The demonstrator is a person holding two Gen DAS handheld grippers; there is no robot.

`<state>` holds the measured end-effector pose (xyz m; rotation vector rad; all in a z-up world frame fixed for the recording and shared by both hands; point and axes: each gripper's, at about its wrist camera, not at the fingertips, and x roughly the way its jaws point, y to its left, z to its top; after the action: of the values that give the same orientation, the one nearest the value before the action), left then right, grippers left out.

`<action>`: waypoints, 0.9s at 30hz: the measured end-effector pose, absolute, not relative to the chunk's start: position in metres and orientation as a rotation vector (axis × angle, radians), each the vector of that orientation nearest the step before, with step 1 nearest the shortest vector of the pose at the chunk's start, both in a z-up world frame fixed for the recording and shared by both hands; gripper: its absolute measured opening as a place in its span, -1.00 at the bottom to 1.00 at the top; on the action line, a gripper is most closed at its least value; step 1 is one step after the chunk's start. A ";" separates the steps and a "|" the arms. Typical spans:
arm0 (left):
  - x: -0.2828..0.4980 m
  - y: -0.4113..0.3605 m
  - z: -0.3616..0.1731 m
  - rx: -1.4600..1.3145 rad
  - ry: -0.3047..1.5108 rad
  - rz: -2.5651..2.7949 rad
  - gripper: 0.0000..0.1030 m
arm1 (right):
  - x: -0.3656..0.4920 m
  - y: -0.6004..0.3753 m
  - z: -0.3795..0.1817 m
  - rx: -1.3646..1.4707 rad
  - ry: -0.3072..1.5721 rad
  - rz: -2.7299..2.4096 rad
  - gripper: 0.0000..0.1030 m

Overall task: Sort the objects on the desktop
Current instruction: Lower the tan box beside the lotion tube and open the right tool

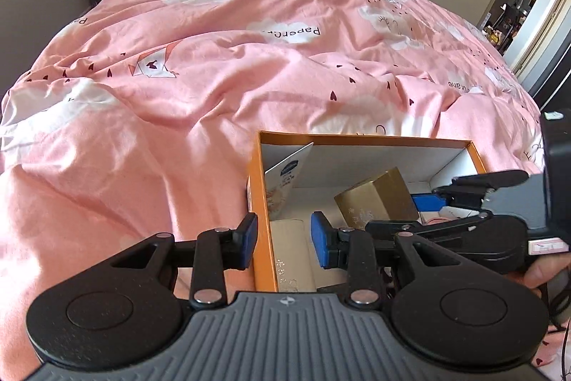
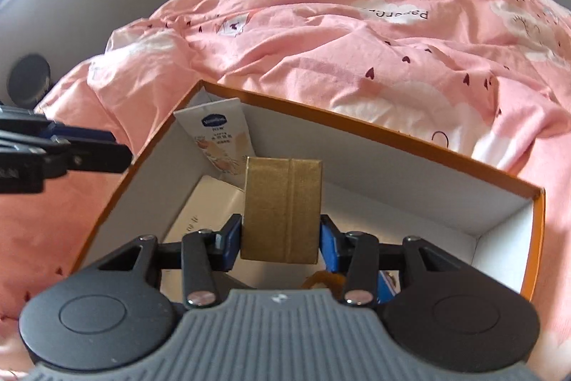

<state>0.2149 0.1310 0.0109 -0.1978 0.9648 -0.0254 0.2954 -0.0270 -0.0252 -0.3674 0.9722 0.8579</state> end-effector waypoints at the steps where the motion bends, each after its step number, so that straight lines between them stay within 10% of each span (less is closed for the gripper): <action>1: 0.217 0.132 0.010 -0.189 0.976 -0.034 -0.29 | 0.300 -0.021 -0.031 -0.414 0.974 0.870 -0.07; 17: 0.237 0.148 -0.021 -0.247 1.053 -0.044 -0.29 | 0.309 0.030 -0.060 -0.768 0.858 1.074 -0.07; 27: 0.237 0.146 -0.024 -0.256 1.058 -0.045 -0.29 | 0.306 0.010 -0.051 -0.736 0.899 0.974 0.27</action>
<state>0.2369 0.1455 -0.0237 -0.2556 1.0575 -0.0453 0.3064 0.0096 -0.0514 -0.7362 0.8994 0.9742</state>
